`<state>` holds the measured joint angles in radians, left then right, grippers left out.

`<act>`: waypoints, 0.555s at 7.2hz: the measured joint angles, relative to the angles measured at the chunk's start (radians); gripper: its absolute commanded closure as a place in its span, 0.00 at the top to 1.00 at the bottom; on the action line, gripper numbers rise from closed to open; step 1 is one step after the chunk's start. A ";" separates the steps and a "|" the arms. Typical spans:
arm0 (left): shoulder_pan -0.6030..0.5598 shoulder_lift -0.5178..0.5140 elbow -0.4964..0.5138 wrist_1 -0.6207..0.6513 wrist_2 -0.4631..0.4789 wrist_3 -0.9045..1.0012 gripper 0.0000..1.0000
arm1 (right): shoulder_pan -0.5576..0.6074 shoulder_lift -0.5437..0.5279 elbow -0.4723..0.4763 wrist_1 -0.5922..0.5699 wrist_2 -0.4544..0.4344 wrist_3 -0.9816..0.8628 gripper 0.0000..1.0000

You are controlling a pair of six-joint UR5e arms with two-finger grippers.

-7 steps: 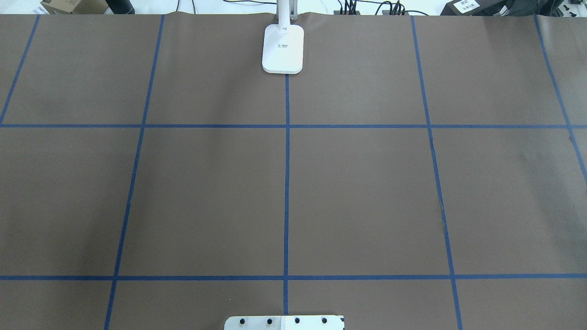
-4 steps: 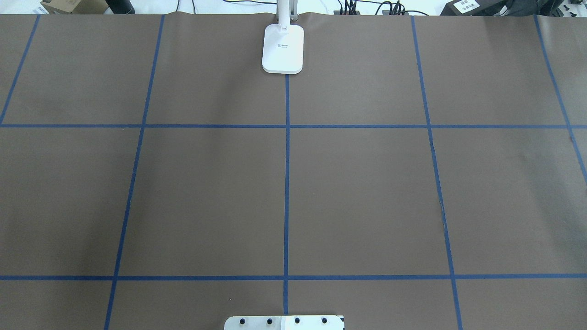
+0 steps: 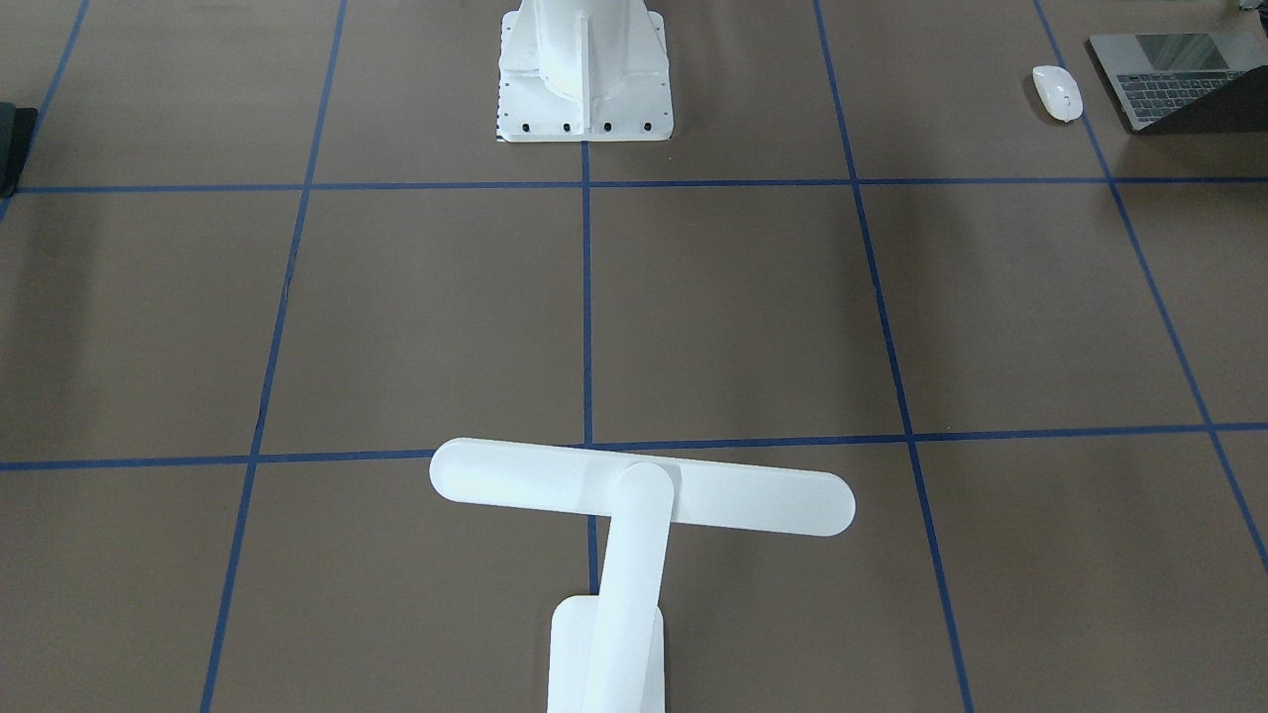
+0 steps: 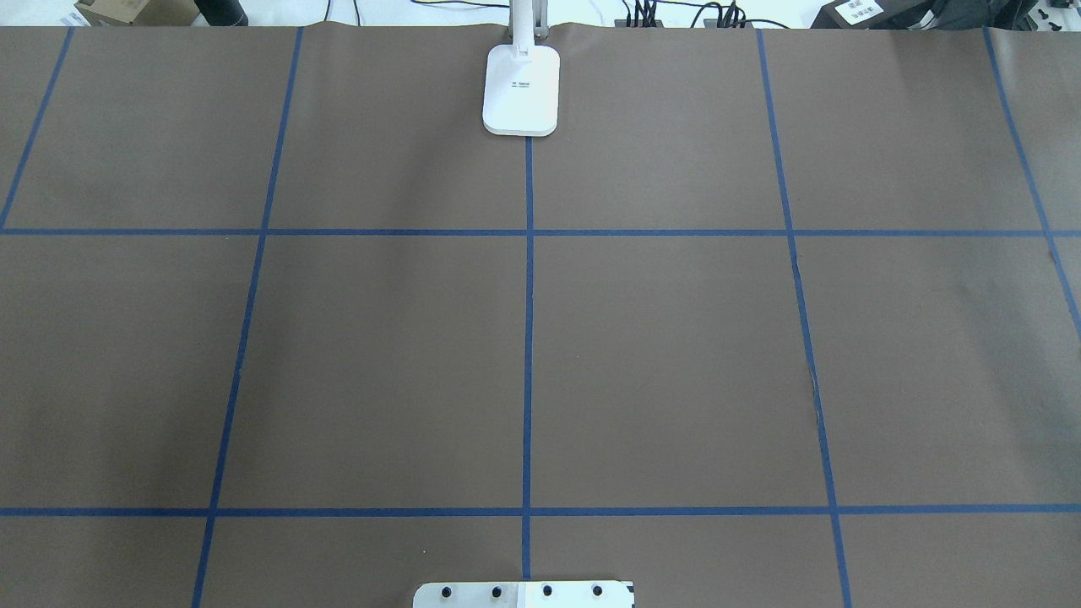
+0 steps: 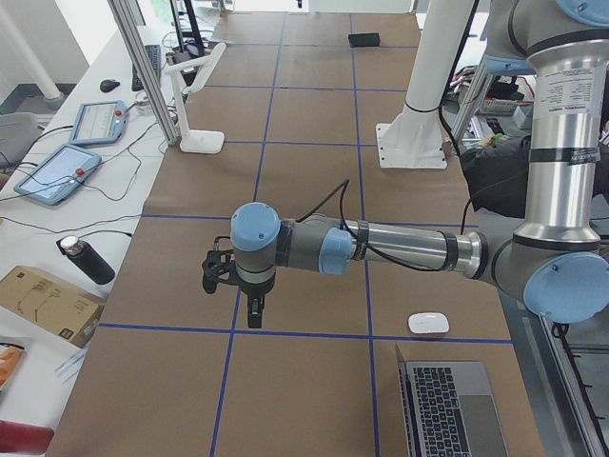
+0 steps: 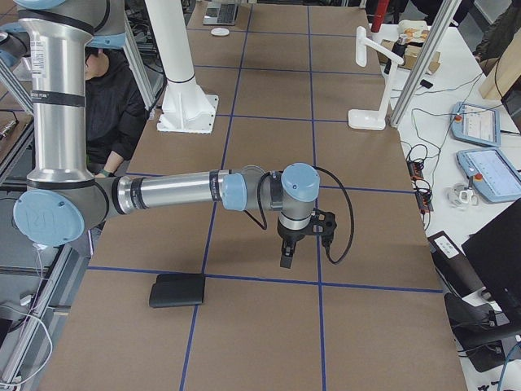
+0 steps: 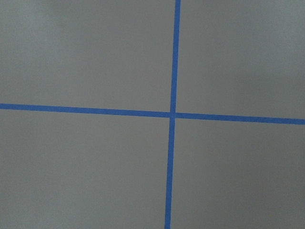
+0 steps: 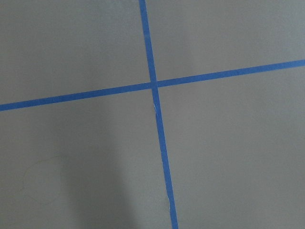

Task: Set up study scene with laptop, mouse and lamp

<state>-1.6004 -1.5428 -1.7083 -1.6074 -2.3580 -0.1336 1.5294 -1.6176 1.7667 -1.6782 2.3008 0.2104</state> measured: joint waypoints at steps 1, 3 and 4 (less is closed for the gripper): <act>0.001 -0.011 0.002 0.000 0.000 0.000 1.00 | 0.000 0.010 0.001 0.000 -0.002 -0.001 0.99; 0.001 -0.026 0.005 0.001 -0.001 0.004 1.00 | -0.003 0.028 -0.001 0.000 0.004 0.003 0.99; 0.001 -0.025 0.008 0.002 -0.001 0.003 1.00 | -0.005 0.028 -0.006 0.000 0.005 0.004 0.99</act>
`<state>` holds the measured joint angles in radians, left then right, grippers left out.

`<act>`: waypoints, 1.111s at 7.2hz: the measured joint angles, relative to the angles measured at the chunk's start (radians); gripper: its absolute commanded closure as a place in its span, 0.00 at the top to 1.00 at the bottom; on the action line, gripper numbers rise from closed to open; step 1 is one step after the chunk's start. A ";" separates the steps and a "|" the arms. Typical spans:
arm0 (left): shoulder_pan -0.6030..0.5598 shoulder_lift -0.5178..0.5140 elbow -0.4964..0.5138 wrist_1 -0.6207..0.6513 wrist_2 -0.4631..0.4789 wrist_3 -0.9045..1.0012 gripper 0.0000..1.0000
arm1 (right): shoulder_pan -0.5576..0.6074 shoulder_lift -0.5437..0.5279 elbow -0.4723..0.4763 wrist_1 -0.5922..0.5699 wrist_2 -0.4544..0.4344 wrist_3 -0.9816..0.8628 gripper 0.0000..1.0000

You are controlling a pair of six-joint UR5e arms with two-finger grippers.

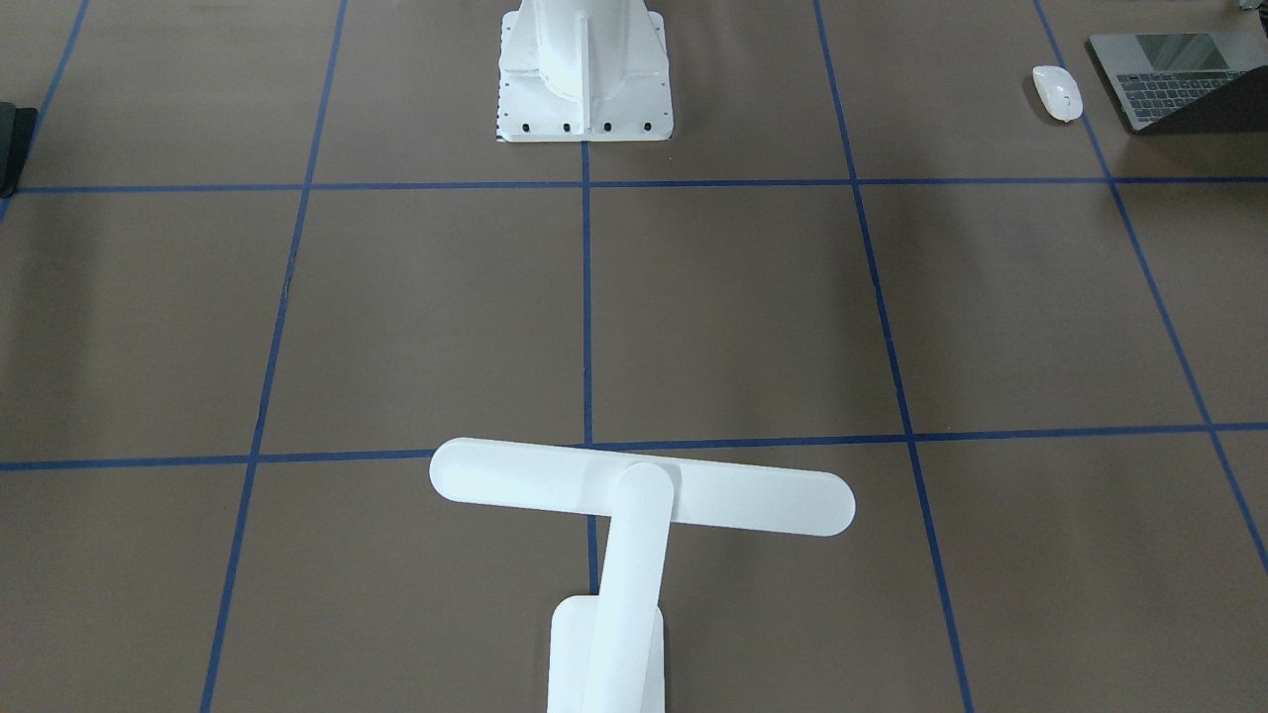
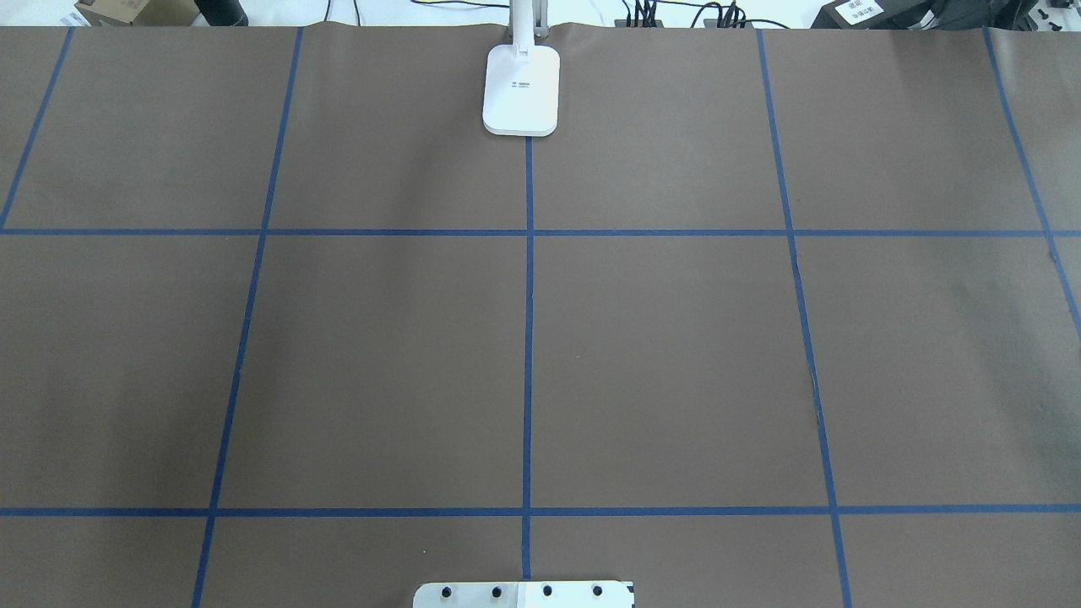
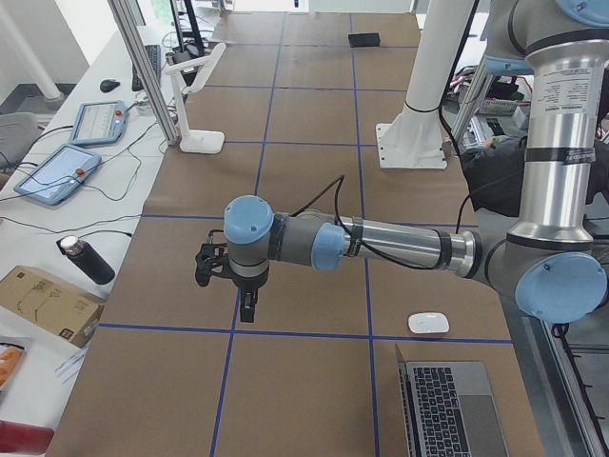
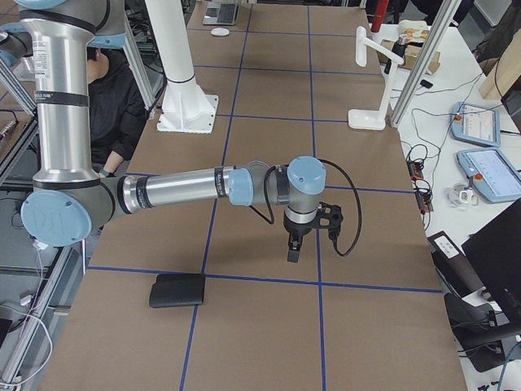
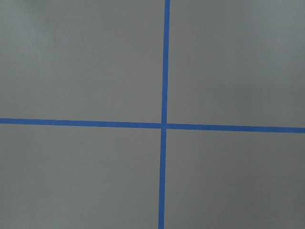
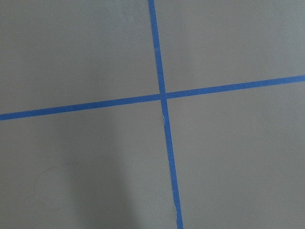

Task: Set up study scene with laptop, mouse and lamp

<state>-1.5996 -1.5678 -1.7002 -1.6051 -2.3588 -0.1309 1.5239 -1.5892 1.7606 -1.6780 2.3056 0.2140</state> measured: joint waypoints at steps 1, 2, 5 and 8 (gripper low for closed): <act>-0.001 0.003 0.006 0.002 0.001 -0.003 1.00 | -0.001 -0.003 -0.002 0.001 0.001 -0.001 0.99; -0.003 0.010 0.017 0.005 0.001 -0.006 1.00 | -0.002 -0.006 -0.001 0.001 0.002 -0.002 0.99; -0.104 0.075 0.051 0.023 -0.001 -0.011 1.00 | -0.015 -0.008 0.003 0.000 0.019 0.000 0.99; -0.343 0.136 0.044 0.209 0.023 -0.036 1.00 | -0.020 -0.009 0.004 0.000 0.125 0.001 0.99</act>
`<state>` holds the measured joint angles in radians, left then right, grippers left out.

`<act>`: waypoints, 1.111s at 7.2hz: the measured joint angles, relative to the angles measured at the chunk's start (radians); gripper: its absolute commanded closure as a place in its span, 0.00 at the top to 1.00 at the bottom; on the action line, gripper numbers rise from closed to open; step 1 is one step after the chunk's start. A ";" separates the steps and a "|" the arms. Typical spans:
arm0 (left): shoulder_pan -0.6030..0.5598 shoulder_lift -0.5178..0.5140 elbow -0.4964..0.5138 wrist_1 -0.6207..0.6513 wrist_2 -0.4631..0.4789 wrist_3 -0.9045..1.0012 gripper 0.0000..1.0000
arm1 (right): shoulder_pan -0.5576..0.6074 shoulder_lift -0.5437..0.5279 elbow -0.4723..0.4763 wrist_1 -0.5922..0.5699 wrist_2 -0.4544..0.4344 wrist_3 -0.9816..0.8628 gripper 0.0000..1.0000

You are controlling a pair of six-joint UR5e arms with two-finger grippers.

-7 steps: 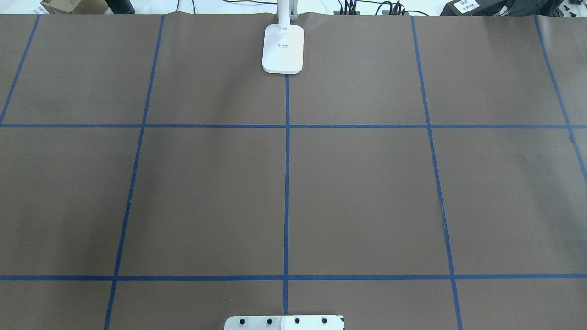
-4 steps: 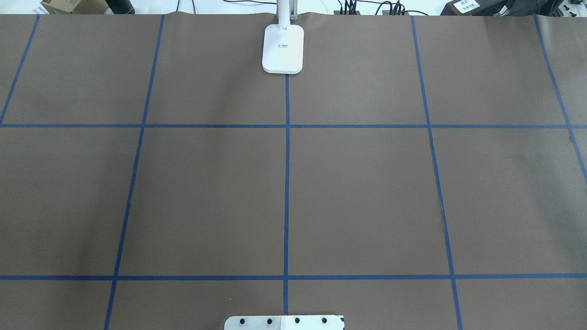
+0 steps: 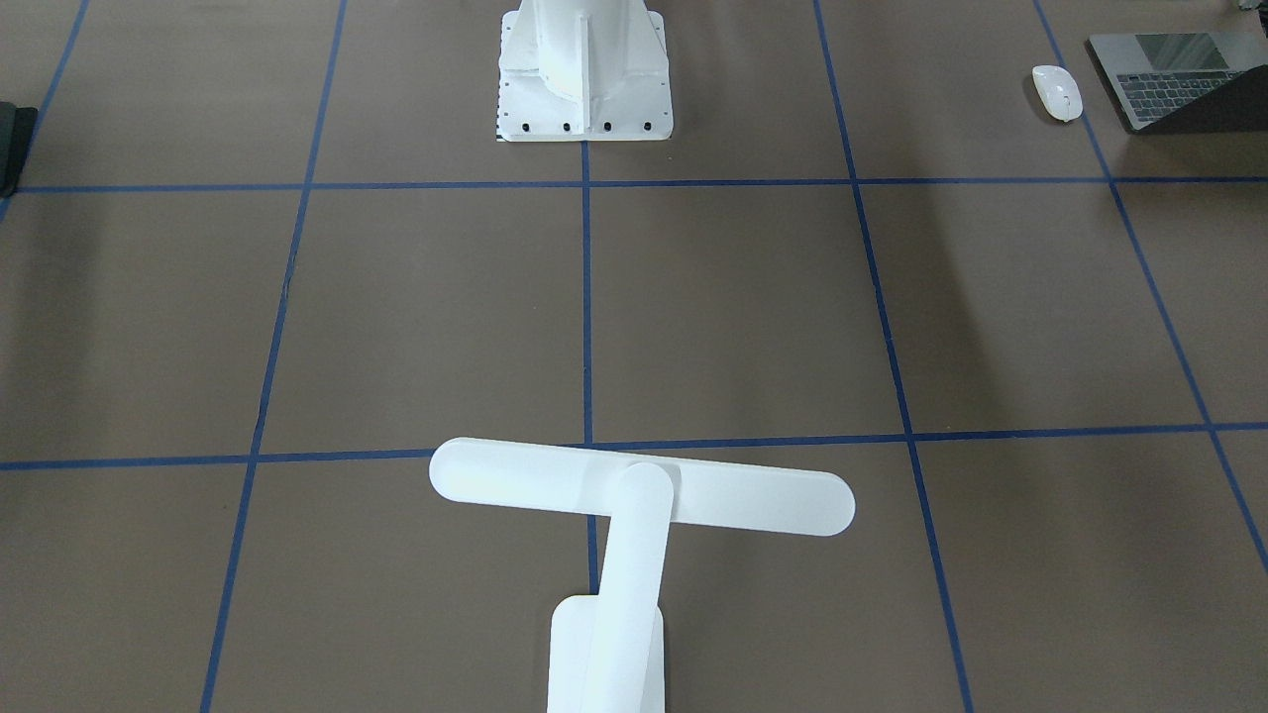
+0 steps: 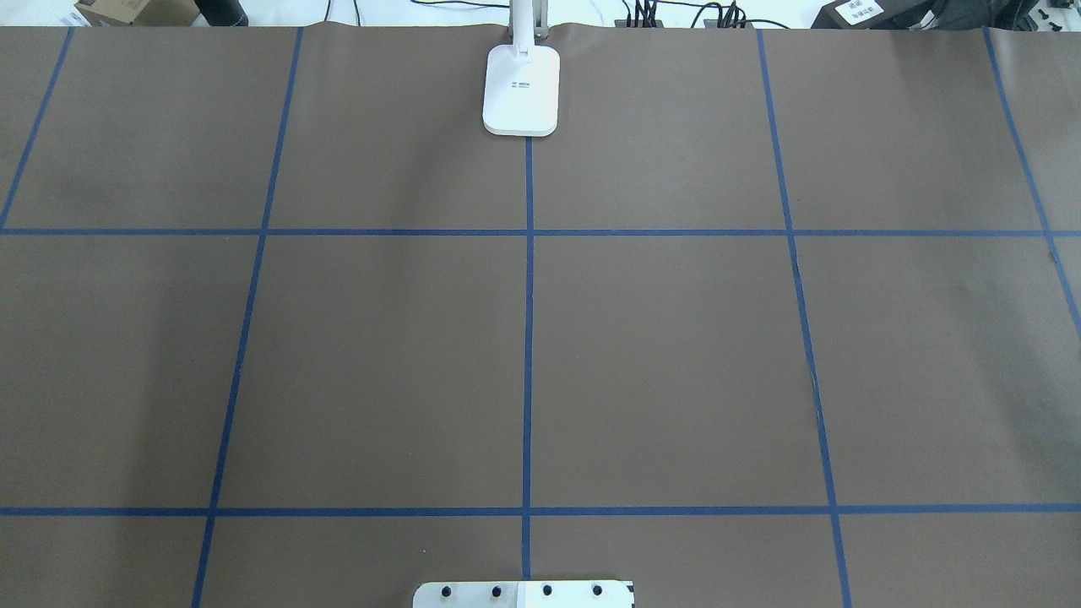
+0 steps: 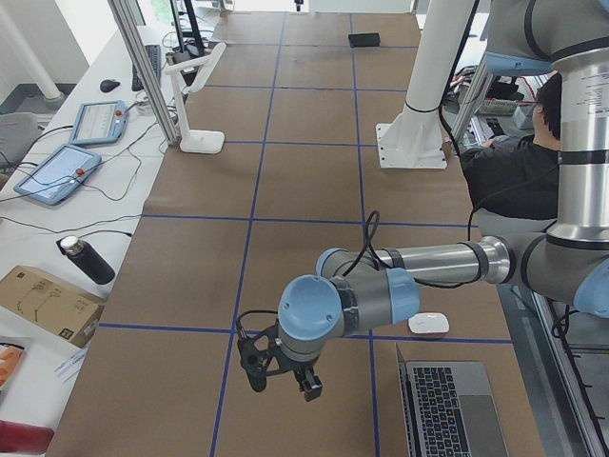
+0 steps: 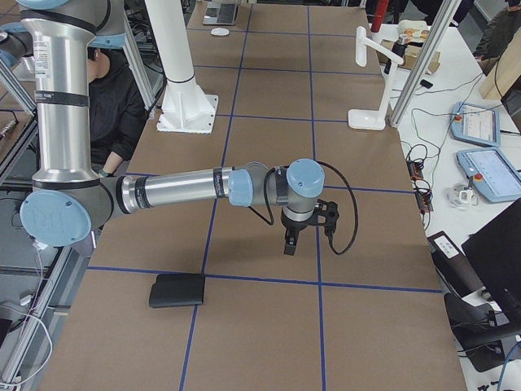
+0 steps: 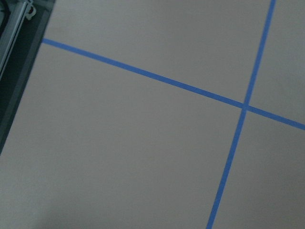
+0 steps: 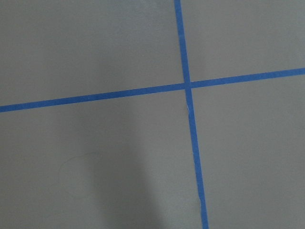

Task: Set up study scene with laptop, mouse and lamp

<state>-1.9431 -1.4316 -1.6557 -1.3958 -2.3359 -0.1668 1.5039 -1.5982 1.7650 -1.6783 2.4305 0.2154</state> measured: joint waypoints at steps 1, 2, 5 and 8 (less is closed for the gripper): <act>-0.058 0.028 -0.005 0.041 0.044 -0.063 1.00 | 0.000 0.000 0.002 0.000 0.014 0.000 0.99; -0.095 0.067 -0.023 0.058 0.088 -0.161 1.00 | 0.000 0.001 0.003 0.000 0.019 0.000 0.99; -0.118 0.211 -0.114 0.062 0.125 -0.463 1.00 | -0.001 0.002 0.000 0.000 0.020 0.008 0.99; -0.118 0.275 -0.118 0.056 0.123 -0.587 1.00 | 0.000 0.010 0.010 0.001 0.018 0.010 0.99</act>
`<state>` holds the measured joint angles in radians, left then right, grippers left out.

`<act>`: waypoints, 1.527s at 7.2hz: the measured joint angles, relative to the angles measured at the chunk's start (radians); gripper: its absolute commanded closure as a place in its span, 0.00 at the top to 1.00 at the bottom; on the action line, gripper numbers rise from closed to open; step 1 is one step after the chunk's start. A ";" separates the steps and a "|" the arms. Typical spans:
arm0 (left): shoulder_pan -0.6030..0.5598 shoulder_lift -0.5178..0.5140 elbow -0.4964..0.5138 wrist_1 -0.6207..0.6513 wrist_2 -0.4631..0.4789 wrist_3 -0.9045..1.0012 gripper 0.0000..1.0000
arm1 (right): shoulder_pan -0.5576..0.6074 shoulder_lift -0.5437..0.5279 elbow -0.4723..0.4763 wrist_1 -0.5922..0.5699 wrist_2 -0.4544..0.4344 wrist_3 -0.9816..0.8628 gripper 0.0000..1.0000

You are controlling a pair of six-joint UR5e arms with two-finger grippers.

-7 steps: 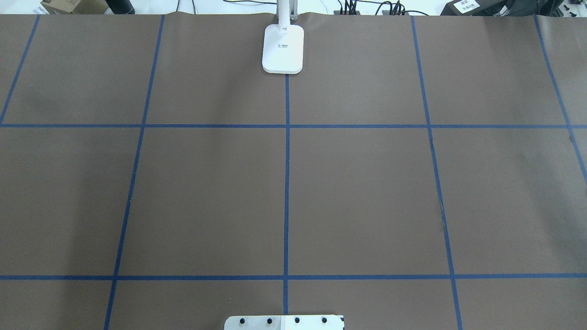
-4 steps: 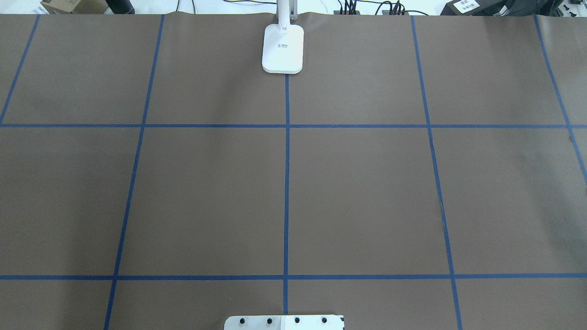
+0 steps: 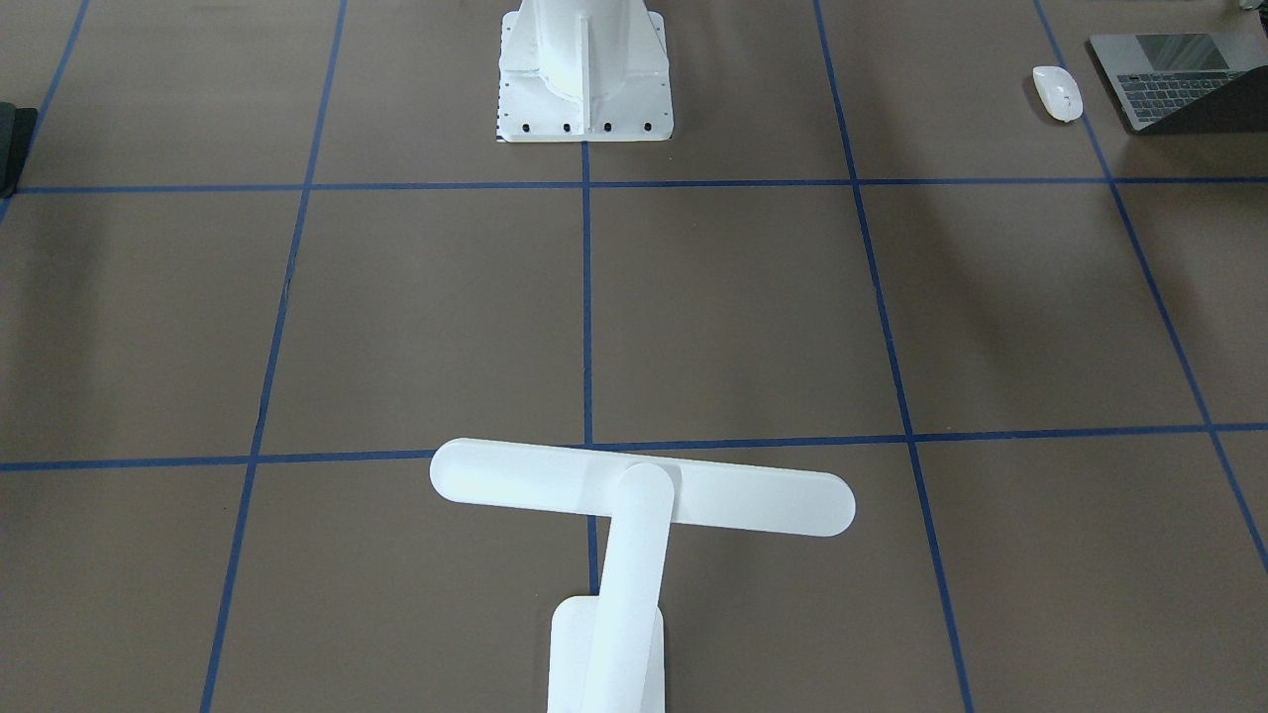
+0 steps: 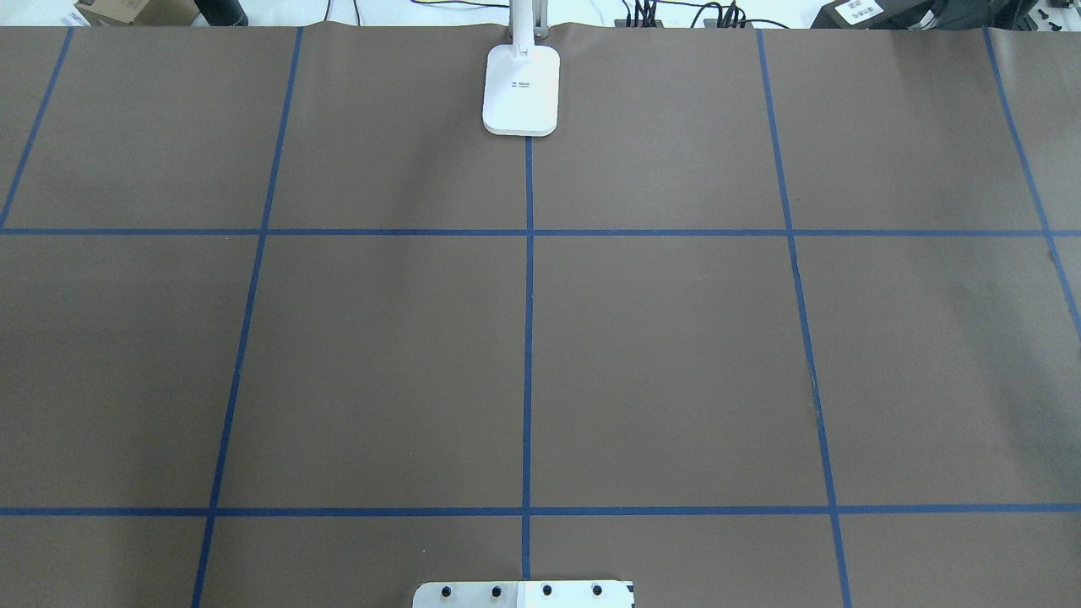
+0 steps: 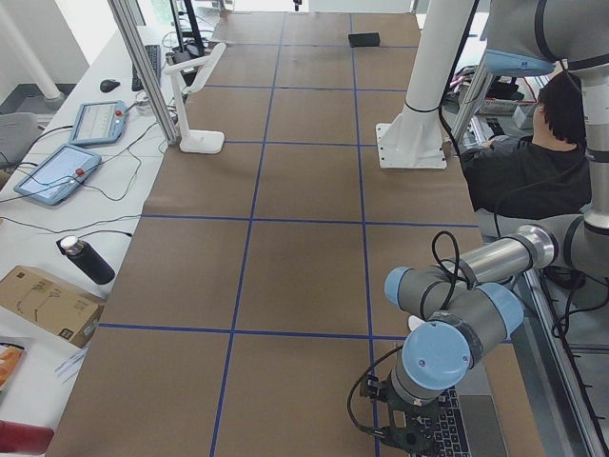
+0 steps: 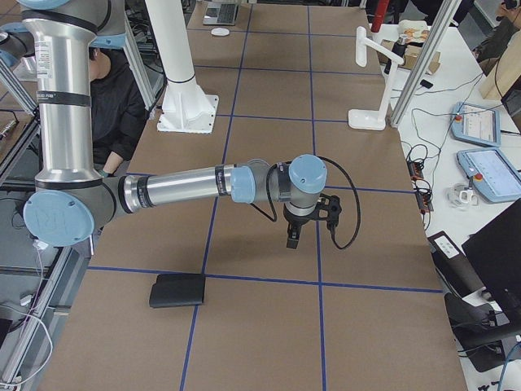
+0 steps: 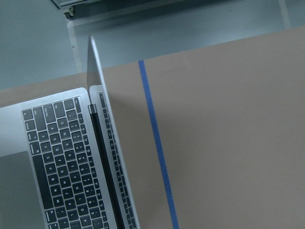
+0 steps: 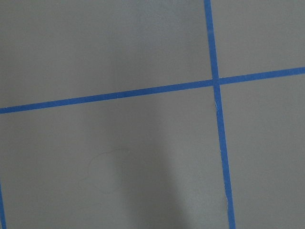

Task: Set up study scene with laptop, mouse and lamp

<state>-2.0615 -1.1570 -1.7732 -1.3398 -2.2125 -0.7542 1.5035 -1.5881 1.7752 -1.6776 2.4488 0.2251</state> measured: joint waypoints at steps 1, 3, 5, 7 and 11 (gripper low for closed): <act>0.001 0.013 0.007 -0.001 -0.001 -0.009 1.00 | 0.001 -0.001 0.004 0.000 0.000 -0.001 0.99; 0.001 0.035 0.017 -0.002 -0.003 -0.014 1.00 | 0.001 -0.001 0.014 0.001 0.001 -0.002 0.99; 0.003 0.038 0.036 -0.015 -0.004 -0.014 1.00 | 0.001 -0.002 0.019 0.001 0.001 -0.002 0.99; 0.004 0.038 0.054 -0.030 -0.005 -0.012 1.00 | 0.001 -0.004 0.021 0.000 0.002 -0.002 0.99; 0.004 0.033 0.097 -0.076 -0.007 -0.006 1.00 | 0.001 -0.005 0.027 -0.001 0.003 -0.003 0.99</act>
<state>-2.0571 -1.1238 -1.6762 -1.4158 -2.2196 -0.7603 1.5048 -1.5928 1.8020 -1.6781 2.4523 0.2224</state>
